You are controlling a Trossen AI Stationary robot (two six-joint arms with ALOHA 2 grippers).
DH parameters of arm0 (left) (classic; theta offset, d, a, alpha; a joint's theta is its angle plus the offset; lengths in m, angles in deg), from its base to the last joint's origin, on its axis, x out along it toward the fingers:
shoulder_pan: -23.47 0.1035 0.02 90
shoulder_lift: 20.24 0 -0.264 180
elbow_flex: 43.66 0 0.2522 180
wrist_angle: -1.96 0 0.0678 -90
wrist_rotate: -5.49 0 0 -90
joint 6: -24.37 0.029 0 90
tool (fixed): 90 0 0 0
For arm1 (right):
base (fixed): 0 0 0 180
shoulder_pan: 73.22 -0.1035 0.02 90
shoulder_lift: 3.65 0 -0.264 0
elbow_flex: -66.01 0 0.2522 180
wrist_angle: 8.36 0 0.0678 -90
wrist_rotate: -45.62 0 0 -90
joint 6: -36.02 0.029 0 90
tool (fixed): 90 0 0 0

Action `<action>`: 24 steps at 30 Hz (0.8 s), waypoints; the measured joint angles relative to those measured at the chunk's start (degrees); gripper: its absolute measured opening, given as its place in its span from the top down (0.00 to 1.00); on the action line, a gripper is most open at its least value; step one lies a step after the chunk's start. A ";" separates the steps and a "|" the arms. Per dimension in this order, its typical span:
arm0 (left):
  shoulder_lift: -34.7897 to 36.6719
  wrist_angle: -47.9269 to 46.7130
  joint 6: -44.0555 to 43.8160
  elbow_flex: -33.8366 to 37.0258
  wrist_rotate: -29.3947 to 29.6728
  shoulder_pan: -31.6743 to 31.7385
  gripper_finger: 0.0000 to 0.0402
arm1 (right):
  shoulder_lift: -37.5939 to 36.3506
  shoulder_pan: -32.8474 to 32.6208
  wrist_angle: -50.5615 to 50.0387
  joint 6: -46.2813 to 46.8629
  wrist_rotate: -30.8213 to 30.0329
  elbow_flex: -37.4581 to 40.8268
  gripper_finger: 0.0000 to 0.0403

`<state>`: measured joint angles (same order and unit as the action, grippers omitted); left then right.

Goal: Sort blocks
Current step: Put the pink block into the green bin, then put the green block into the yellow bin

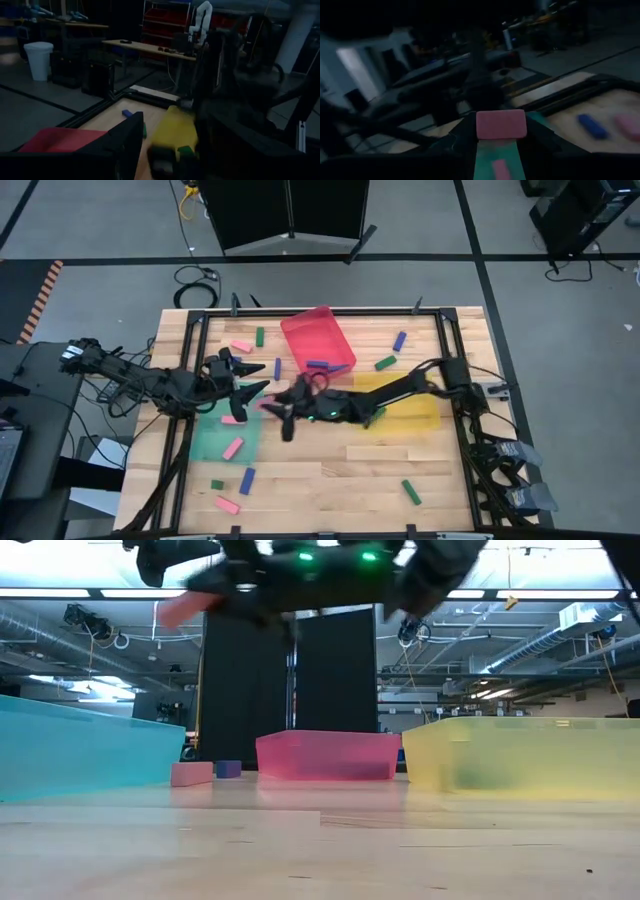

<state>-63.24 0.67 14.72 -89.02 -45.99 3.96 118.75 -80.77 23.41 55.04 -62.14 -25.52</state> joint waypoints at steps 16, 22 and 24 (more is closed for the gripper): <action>0.76 -0.69 0.20 0.00 0.07 -0.09 0.44 | 13.53 3.44 -12.13 1.23 10.56 -19.09 0.37; 0.76 -0.86 0.20 0.00 0.00 -0.09 0.44 | 5.48 4.11 -2.76 0.64 2.65 -4.78 0.32; 0.76 -0.89 0.19 0.00 0.00 -0.09 0.44 | 0.88 4.35 3.29 0.07 -2.09 3.73 0.33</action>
<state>-62.48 -0.22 14.92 -89.02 -45.99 3.87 119.63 -76.42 26.71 55.11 -64.24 -21.79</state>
